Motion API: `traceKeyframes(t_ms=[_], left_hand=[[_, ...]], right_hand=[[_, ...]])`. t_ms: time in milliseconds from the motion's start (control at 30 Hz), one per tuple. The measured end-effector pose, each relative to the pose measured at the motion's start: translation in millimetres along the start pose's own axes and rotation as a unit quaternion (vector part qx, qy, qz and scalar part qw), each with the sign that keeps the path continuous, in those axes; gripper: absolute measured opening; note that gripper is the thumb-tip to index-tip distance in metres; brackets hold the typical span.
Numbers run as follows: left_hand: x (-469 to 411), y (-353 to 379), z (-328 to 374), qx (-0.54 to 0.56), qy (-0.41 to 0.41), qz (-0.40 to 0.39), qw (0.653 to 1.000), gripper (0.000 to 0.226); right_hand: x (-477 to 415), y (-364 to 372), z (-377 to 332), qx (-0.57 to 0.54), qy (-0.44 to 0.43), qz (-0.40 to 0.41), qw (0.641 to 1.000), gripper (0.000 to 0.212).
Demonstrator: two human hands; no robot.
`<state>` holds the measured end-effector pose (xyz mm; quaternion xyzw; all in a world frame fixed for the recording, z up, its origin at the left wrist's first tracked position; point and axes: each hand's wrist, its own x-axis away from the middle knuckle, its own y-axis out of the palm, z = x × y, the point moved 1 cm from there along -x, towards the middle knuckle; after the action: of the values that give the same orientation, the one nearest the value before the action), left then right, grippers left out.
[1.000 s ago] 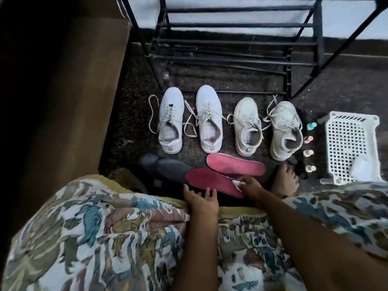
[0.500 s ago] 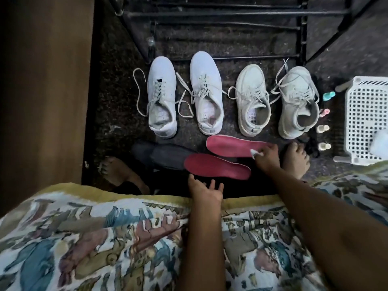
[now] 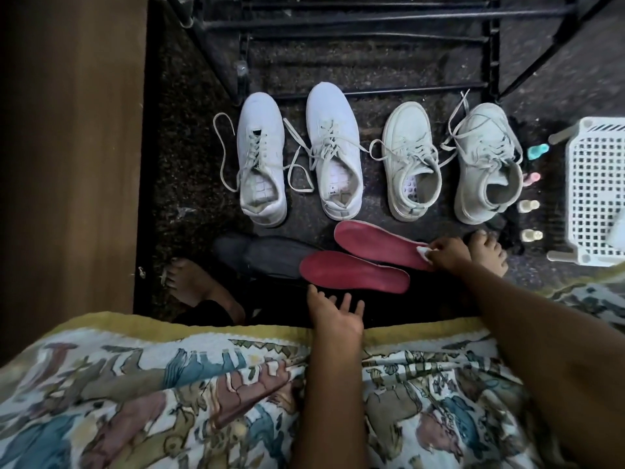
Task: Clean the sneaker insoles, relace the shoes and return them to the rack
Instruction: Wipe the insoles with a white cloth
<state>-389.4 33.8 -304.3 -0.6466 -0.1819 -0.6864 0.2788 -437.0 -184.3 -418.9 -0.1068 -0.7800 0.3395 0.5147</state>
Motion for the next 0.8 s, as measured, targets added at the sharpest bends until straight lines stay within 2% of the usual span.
traceKeyframes(t_ms=[67,133,200,267,333,433,500,600,633,700,800], left_hand=[[0,0,0,-0.007,0.007,-0.005,1.000,0.055],[2,0,1,-0.017,0.015,-0.016,1.000,0.055],[6,-2,1,-0.026,0.022,-0.035,0.999,0.055],[16,-3,2,-0.032,0.029,-0.058,0.997,0.055],[33,-3,3,-0.039,0.039,-0.076,0.996,0.054],[69,-7,1,-0.049,0.061,-0.105,0.991,0.051],[96,-9,-4,-0.071,0.075,-0.126,0.987,0.050],[145,-14,-10,-0.094,0.093,-0.171,0.976,0.047],[161,-18,-11,-0.099,0.101,-0.195,0.970,0.044],[181,-29,-12,-0.110,0.122,-0.235,0.958,0.040],[198,-44,-5,-0.099,0.144,-0.335,0.926,0.065]], right_hand=[[10,-10,-2,0.018,-0.009,0.008,1.000,0.028],[29,-19,-3,0.093,-0.009,0.037,0.995,0.033],[42,-24,4,0.203,0.010,0.105,0.973,0.044],[59,-30,3,0.264,-0.024,0.107,0.958,0.039],[65,-35,2,0.298,-0.093,0.095,0.945,0.035],[113,-55,-23,0.266,-0.130,0.125,0.947,0.030],[148,-70,-43,0.188,-0.160,0.154,0.957,0.027],[205,-92,-66,-0.029,-0.182,0.207,0.961,0.022],[224,-97,-72,-0.121,-0.189,0.224,0.948,0.018],[262,-104,-83,-0.305,-0.185,0.210,0.910,0.013],[330,-113,-93,-0.546,-0.187,0.072,0.813,0.012]])
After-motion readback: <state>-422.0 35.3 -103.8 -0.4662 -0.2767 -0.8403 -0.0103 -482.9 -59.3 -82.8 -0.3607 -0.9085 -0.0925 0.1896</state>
